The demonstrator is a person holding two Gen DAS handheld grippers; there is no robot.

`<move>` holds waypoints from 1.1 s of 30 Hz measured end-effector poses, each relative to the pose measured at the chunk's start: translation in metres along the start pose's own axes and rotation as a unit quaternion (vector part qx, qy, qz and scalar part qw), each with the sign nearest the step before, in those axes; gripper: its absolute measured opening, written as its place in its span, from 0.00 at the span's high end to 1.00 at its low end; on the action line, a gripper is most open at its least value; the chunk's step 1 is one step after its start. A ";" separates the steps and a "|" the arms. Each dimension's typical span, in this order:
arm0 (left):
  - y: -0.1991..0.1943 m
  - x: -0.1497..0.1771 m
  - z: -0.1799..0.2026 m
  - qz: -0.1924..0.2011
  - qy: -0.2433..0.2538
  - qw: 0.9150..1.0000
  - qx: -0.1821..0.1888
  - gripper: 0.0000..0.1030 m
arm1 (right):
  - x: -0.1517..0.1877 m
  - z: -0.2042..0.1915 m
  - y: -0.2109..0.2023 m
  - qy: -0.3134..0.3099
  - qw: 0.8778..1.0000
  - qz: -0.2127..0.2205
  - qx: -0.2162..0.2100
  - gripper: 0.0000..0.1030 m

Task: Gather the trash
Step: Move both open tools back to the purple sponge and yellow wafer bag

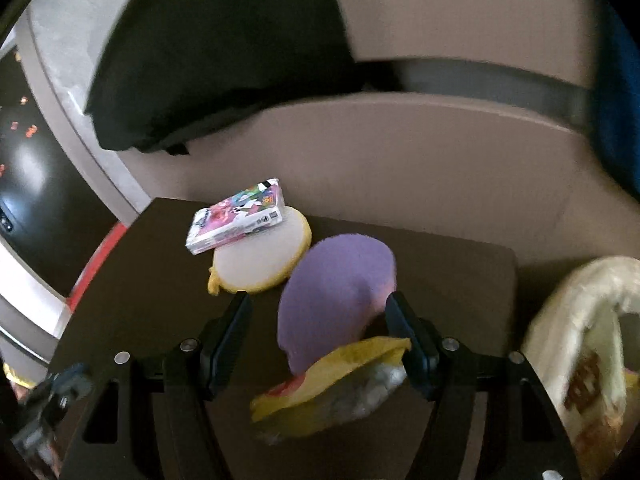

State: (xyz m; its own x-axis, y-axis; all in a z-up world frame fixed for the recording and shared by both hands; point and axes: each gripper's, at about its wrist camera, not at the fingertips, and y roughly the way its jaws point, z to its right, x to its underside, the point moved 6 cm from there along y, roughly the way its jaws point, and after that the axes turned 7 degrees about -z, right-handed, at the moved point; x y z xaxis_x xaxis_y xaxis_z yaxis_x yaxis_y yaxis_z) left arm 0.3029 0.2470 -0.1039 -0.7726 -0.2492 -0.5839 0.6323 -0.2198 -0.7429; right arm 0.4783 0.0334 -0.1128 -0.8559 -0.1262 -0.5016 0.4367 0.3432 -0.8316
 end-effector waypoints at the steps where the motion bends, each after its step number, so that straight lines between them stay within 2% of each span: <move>1: 0.000 0.000 -0.001 -0.001 -0.001 1.000 0.003 0.72 | -0.001 -0.001 0.007 -0.002 1.000 -0.004 0.011 0.34; 4: 0.003 0.000 -0.004 -0.008 -0.012 1.000 0.021 0.72 | -0.004 -0.003 0.022 -0.015 0.999 -0.007 0.048 0.32; 6: 0.004 0.001 -0.008 -0.011 -0.019 0.999 0.027 0.72 | -0.003 -0.004 0.030 -0.027 0.997 -0.010 0.065 0.25; 9: 0.005 0.003 -0.015 -0.014 -0.032 0.999 0.031 0.72 | 0.004 0.000 0.046 -0.025 0.996 -0.040 0.072 0.25; 13: 0.001 0.006 -0.022 -0.011 -0.044 0.998 0.032 0.72 | 0.014 0.002 0.046 -0.013 0.999 -0.034 0.037 0.27; 16: -0.002 0.008 -0.027 -0.009 -0.050 0.998 0.027 0.72 | 0.029 -0.012 0.033 -0.011 0.999 -0.035 -0.036 0.29; 17: -0.003 0.009 -0.027 -0.010 -0.053 0.998 0.026 0.72 | 0.040 -0.024 0.027 -0.021 0.997 -0.042 -0.059 0.30; 20: -0.006 0.015 -0.031 -0.011 -0.059 0.998 0.022 0.71 | 0.068 -0.052 0.013 -0.062 0.992 -0.056 -0.092 0.30; 24: -0.012 0.025 -0.037 -0.016 -0.063 0.998 0.012 0.69 | 0.117 -0.091 -0.003 -0.141 0.977 -0.093 -0.129 0.28; 28: -0.021 0.033 -0.040 -0.018 -0.071 0.997 0.011 0.68 | 0.135 -0.102 -0.027 -0.181 0.974 -0.064 -0.119 0.27; 33: -0.036 0.037 -0.033 -0.002 -0.075 0.997 0.016 0.66 | 0.136 -0.090 -0.080 -0.180 0.980 0.012 -0.088 0.26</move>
State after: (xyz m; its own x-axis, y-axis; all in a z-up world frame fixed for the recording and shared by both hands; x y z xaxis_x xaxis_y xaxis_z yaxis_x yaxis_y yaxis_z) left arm 0.2499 0.2769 -0.1097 -0.7593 -0.3853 -0.5244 0.6328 -0.2495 -0.7330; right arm 0.3014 0.0728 -0.0931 -0.6789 -0.4253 -0.5985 0.3744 0.5006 -0.7805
